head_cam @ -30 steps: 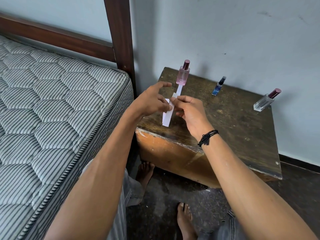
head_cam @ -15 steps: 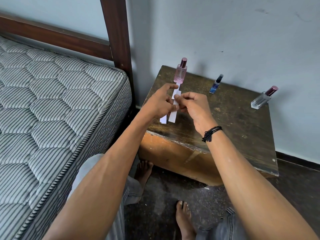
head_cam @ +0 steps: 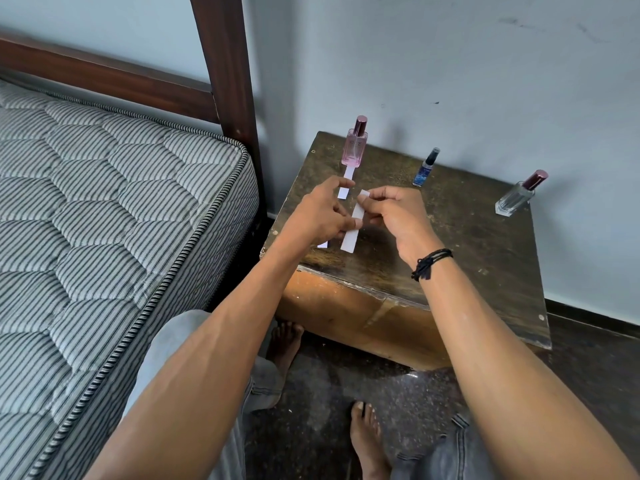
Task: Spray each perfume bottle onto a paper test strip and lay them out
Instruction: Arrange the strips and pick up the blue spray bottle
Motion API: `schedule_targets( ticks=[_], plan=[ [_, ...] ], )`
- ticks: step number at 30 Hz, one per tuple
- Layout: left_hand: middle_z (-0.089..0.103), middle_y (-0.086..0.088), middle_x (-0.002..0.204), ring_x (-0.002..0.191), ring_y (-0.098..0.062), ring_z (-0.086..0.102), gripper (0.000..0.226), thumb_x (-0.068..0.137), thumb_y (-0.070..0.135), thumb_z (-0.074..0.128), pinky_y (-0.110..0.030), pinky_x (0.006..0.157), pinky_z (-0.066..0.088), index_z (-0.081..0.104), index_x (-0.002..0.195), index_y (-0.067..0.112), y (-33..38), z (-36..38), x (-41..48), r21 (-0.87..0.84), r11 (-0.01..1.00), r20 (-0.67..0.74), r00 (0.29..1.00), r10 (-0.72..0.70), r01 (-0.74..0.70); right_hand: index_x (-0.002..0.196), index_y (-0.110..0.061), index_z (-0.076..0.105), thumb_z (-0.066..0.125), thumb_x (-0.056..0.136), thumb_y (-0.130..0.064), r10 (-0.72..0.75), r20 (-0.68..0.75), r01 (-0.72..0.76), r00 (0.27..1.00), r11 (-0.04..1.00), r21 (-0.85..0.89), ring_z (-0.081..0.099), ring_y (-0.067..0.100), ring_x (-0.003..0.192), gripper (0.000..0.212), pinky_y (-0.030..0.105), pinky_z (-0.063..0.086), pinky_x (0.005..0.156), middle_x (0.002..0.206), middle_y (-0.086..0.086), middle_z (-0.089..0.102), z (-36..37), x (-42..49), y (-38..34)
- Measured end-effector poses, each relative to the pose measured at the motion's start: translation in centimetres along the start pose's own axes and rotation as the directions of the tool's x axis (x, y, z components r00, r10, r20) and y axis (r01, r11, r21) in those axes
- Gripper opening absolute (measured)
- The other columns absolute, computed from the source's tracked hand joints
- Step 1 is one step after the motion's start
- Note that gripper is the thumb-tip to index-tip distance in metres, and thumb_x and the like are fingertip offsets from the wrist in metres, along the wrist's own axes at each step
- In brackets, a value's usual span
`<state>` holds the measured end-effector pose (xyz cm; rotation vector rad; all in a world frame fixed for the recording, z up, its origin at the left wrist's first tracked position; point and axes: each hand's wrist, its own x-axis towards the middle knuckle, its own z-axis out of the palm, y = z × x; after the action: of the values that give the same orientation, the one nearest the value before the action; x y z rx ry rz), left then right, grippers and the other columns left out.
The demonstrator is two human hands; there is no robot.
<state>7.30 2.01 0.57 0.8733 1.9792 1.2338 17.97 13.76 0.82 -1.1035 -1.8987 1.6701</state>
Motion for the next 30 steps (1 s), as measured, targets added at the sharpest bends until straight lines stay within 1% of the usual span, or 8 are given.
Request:
schedule_targets(
  ticks=[3, 7, 10, 13, 16, 21, 24, 30],
  plan=[
    [0.073, -0.003, 0.07, 0.062, -0.017, 0.068, 0.07, 0.077, -0.001, 0.078, -0.043, 0.075, 0.062, 0.048, 0.136, 0.022, 0.0, 0.1, -0.1, 0.047, 0.999, 0.025, 1.0, -0.014, 0.013, 0.085, -0.01, 0.077, 0.08, 0.087, -0.01, 0.006, -0.061, -0.01, 0.998, 0.998, -0.054, 0.064, 0.01, 0.069, 0.004, 0.02, 0.054, 0.063, 0.083, 0.002, 0.076, -1.1, 0.7, 0.3],
    [0.074, 0.005, 0.071, 0.066, -0.005, 0.065, 0.065, 0.075, 0.01, 0.079, -0.035, 0.081, 0.057, 0.052, 0.131, 0.03, -0.1, 0.9, -0.3, 0.206, 0.979, 0.037, 0.999, -0.006, -0.002, 0.088, -0.009, 0.076, 0.081, 0.087, -0.011, 0.043, -0.08, -0.051, 0.996, 0.994, -0.095, 0.061, 0.006, 0.065, 0.005, 0.016, 0.053, 0.059, 0.082, 0.002, 0.073, -2.5, 1.1, 0.9],
    [0.07, 0.009, 0.075, 0.083, -0.011, 0.066, 0.051, 0.076, 0.016, 0.08, -0.033, 0.086, 0.051, 0.06, 0.121, 0.03, 0.0, 1.6, -0.5, 0.351, 0.936, 0.038, 0.999, 0.027, -0.039, 0.081, -0.014, 0.074, 0.083, 0.085, -0.013, 0.063, -0.086, -0.077, 0.994, 0.984, -0.16, 0.056, 0.008, 0.061, 0.01, 0.018, 0.049, 0.056, 0.076, 0.001, 0.069, -3.0, 1.4, 1.6],
    [0.068, 0.009, 0.076, 0.086, -0.013, 0.066, 0.036, 0.077, 0.017, 0.079, -0.036, 0.088, 0.052, 0.065, 0.108, 0.028, -0.1, 2.4, -0.6, 0.453, 0.888, 0.053, 0.997, 0.054, -0.072, 0.074, -0.018, 0.072, 0.083, 0.084, -0.011, 0.056, -0.098, -0.076, 0.994, 0.973, -0.219, 0.052, 0.009, 0.058, 0.017, 0.022, 0.045, 0.054, 0.071, 0.001, 0.066, -2.9, 1.5, 2.1],
    [0.07, 0.008, 0.083, 0.091, -0.016, 0.066, 0.029, 0.079, 0.019, 0.078, -0.038, 0.086, 0.053, 0.067, 0.105, 0.026, -0.3, 3.0, -0.7, 0.497, 0.862, 0.088, 0.994, 0.063, -0.098, 0.07, -0.021, 0.072, 0.085, 0.082, -0.011, 0.042, -0.114, -0.069, 0.993, 0.965, -0.253, 0.054, 0.01, 0.059, 0.02, 0.024, 0.046, 0.056, 0.072, -0.001, 0.068, -2.9, 1.8, 2.5],
    [0.068, 0.003, 0.102, 0.102, -0.02, 0.063, 0.03, 0.082, 0.025, 0.076, -0.03, 0.081, 0.048, 0.069, 0.111, 0.028, -0.4, 4.0, -0.8, 0.536, 0.832, 0.116, 0.988, 0.099, -0.146, 0.067, -0.026, 0.072, 0.086, 0.079, -0.013, 0.006, -0.153, -0.06, 0.988, 0.935, -0.349, 0.063, 0.013, 0.073, 0.022, 0.039, 0.055, 0.075, 0.07, -0.008, 0.069, -2.7, 2.4, 3.2],
    [0.065, 0.002, 0.105, 0.103, -0.02, 0.061, 0.03, 0.083, 0.026, 0.075, -0.028, 0.076, 0.041, 0.07, 0.113, 0.029, -0.4, 4.1, -0.7, 0.569, 0.801, 0.131, 0.982, 0.135, -0.186, 0.067, -0.028, 0.072, 0.087, 0.079, -0.016, -0.012, -0.174, -0.057, 0.985, 0.919, -0.39, 0.067, 0.015, 0.078, 0.022, 0.039, 0.058, 0.078, 0.075, -0.009, 0.071, -2.5, 2.5, 3.4],
    [0.053, 0.008, 0.094, 0.104, -0.021, 0.06, 0.028, 0.083, 0.026, 0.074, -0.031, 0.08, 0.044, 0.071, 0.111, 0.029, -0.6, 4.3, -0.6, 0.591, 0.779, 0.145, 0.978, 0.151, -0.209, 0.077, -0.029, 0.07, 0.088, 0.08, -0.018, -0.054, -0.182, -0.033, 0.982, 0.897, -0.442, 0.069, 0.013, 0.083, 0.021, 0.034, 0.056, 0.074, 0.083, -0.007, 0.074, -2.5, 2.4, 3.5]
  ],
)
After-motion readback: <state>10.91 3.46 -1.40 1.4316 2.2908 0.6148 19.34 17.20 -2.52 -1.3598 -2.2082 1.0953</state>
